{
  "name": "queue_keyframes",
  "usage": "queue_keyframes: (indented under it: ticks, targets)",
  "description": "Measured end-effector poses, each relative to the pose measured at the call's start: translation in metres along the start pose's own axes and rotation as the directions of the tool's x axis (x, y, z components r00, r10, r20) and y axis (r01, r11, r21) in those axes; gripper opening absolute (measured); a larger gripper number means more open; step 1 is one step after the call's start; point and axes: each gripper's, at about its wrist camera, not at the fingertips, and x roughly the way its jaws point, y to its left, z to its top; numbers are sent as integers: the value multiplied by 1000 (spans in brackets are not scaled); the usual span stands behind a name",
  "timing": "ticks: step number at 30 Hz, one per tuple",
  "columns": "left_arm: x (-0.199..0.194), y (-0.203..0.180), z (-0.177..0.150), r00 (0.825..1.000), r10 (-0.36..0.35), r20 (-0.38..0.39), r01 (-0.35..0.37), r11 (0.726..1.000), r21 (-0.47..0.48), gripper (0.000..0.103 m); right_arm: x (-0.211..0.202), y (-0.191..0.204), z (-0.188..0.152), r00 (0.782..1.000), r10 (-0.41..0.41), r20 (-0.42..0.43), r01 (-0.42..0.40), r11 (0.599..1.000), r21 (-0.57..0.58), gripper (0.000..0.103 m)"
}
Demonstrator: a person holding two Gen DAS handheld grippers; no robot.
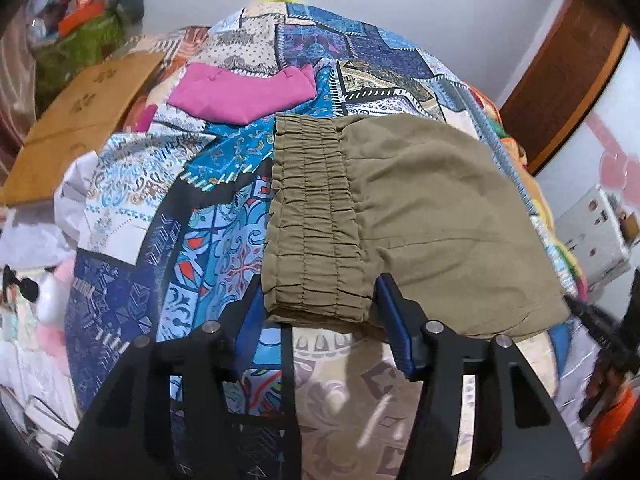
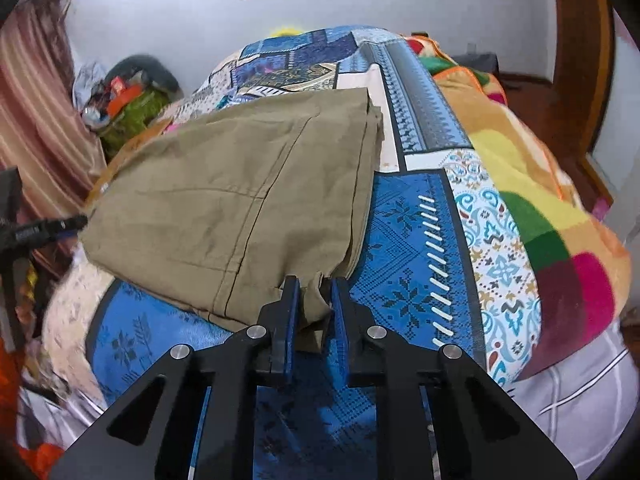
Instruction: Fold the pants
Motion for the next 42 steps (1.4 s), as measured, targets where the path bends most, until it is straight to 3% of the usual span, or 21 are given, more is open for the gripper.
queue_keyframes:
  ticks: [4,9,12,16,22,25,30,33,36,39,42]
  targets:
    - [7,6,-5,1000,-14,-2,14,999,-44,59,5,-3,-1,1000,14,-8,-14,999,34,14]
    - [-9,-4,7,999,46,19,-46,999,10,59,-3,-1,9,1000,3,-16,-3,1000,3,19]
    - [-23,-10,20,993,95,68,-98,994,43,62,-17,-5,21,999,-19,37,19,1000,2,26]
    - [-33,-12,47,987,107,119,-115,991,62,79,-32,-10,43,993,-24,113,21,999,25,39]
    - [-16,-17,89,982,137,130,-151,983,108,82,-29,-13,89,981,-25,190,31,999,-27,40]
    - [5,-13,109,985,137,107,-148,984,103,82,-15,-16,111,983,-22,181,30,999,-41,53]
    - [42,-7,126,988,152,43,-156,980,125,82,19,-17,144,983,4,181,13,995,-94,53]
    - [68,-3,130,988,151,-37,-145,981,126,82,49,-23,160,988,-10,155,28,993,-113,53]
    - [83,-3,128,988,138,-72,-129,984,120,82,87,-33,177,995,-61,77,70,990,-122,53]
    - [97,-2,126,986,140,-88,-128,984,126,82,122,-43,192,999,-43,2,43,992,-118,53]
    - [103,4,125,989,96,-109,-86,992,88,82,150,-48,202,998,-50,-28,47,991,-123,53]
